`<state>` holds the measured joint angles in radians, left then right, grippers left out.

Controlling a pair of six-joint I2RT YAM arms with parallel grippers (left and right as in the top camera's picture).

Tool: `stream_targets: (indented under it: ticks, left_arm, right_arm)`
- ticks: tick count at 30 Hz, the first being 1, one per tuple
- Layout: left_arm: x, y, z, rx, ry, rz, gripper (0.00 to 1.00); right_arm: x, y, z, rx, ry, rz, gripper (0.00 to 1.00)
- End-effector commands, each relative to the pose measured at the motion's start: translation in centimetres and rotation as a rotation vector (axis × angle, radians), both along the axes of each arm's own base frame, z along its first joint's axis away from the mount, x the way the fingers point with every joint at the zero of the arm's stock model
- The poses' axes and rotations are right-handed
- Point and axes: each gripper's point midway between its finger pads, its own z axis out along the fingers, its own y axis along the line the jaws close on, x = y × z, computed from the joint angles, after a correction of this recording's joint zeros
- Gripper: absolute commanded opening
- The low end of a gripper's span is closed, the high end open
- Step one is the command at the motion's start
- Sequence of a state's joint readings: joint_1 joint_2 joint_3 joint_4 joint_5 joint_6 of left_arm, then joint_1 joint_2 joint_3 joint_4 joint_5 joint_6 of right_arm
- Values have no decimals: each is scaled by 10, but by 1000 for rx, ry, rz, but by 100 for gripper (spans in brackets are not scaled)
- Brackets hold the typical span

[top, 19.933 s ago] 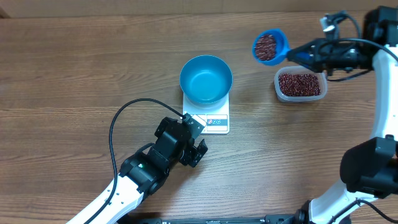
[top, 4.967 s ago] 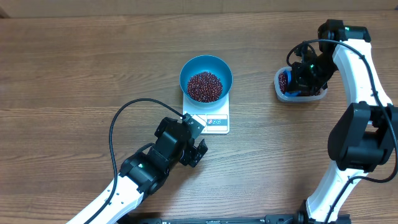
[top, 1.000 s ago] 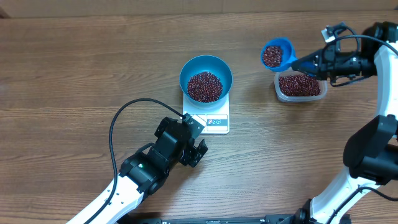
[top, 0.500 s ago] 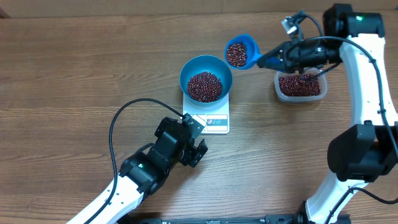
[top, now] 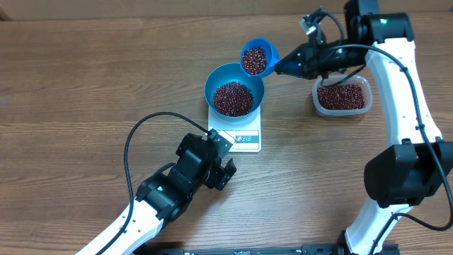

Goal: Scoop item into bowl and weigh 150g on scale
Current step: 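Carry the filled scoop with the right gripper over the teal bowl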

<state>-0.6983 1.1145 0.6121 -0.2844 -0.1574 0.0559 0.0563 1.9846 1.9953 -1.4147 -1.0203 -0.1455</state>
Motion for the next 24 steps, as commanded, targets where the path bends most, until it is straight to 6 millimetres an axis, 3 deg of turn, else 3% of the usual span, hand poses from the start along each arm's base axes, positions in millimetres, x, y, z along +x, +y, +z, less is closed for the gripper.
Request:
stream_targets:
  ticks: [1, 7, 24]
  left_arm:
    - [0, 2, 0, 5, -6, -4, 99]
    - [0, 2, 0, 5, -6, -4, 99]
    - [0, 2, 0, 5, -6, -4, 99]
  right_arm:
    - [-1, 11, 19, -40, -37, -28, 4]
    - [10, 21, 10, -126, -44, -77, 4]
    - [9, 39, -25, -428, -49, -166, 4]
